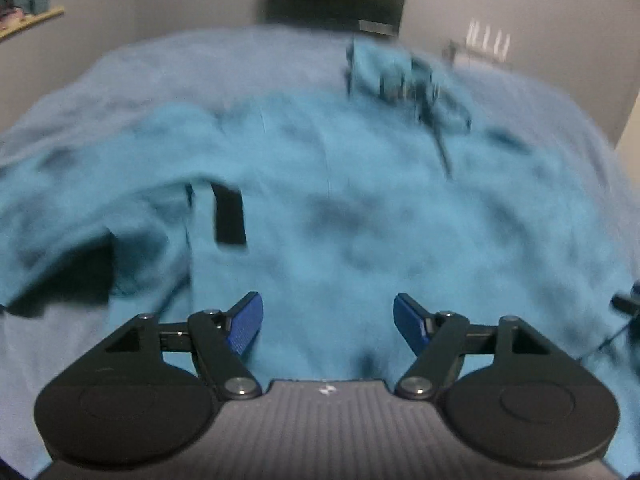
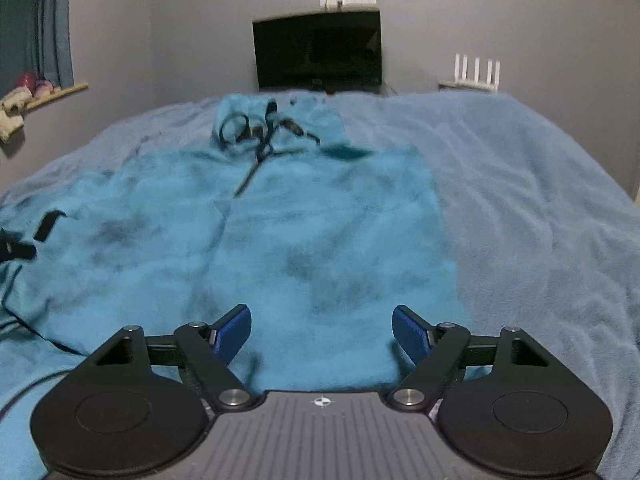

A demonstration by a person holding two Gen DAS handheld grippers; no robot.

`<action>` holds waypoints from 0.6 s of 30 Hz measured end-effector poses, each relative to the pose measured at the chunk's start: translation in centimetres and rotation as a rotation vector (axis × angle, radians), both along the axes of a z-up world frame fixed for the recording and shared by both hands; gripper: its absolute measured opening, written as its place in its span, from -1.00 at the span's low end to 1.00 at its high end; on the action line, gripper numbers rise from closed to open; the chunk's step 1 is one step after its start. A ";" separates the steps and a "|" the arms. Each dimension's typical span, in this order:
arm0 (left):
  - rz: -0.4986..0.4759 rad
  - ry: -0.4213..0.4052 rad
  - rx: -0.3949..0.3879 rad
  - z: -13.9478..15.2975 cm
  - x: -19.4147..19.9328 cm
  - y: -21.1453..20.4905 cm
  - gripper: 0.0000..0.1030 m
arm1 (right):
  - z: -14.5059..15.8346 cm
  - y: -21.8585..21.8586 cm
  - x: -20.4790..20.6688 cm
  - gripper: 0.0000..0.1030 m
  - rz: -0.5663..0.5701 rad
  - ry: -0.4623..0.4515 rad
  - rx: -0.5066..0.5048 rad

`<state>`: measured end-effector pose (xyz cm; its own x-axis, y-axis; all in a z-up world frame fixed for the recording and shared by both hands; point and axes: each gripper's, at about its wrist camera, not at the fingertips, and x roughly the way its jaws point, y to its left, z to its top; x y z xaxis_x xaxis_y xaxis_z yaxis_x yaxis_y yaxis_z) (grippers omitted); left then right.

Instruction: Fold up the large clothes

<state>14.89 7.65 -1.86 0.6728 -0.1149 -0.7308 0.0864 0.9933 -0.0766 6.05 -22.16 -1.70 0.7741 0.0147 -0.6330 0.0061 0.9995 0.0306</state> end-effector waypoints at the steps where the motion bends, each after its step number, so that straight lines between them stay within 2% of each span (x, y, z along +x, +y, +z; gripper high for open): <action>1: -0.007 0.026 0.060 -1.3 0.4 -0.4 0.39 | -0.5 -0.1 0.4 0.55 -0.005 0.029 0.005; 3: -0.003 0.056 0.206 -3.7 0.8 -0.8 0.44 | -1.7 -0.1 1.3 0.56 -0.026 0.094 0.003; 4: -0.007 0.065 0.251 -4.6 0.8 -1.2 0.52 | -2.2 -0.1 1.6 0.60 -0.032 0.118 0.004; 5: -0.003 0.059 0.256 -4.8 0.7 -1.3 0.62 | -2.5 0.0 1.7 0.63 -0.028 0.126 0.002; 8: -0.007 0.057 0.263 -4.7 0.8 -1.3 0.65 | -2.8 1.1 1.8 0.78 0.001 0.129 -0.052; 10: -0.004 0.060 0.249 -4.5 1.2 -1.3 0.66 | -3.0 1.3 1.8 0.83 0.008 0.127 -0.067; 12: 0.013 0.025 0.204 -2.7 1.0 -0.8 0.66 | -3.0 1.1 1.7 0.85 0.004 0.120 -0.055; 16: 0.113 -0.133 0.063 3.3 -0.3 3.6 0.78 | -2.1 0.8 0.4 0.90 -0.022 0.067 -0.058; 18: 0.172 -0.195 0.051 5.5 -0.2 6.8 0.87 | -1.5 0.9 -0.4 0.95 -0.032 0.017 -0.072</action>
<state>14.72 14.42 3.62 0.8081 0.0474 -0.5871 -0.0762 0.9968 -0.0243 5.61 -21.29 -3.21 0.7627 -0.0557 -0.6444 0.0375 0.9984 -0.0419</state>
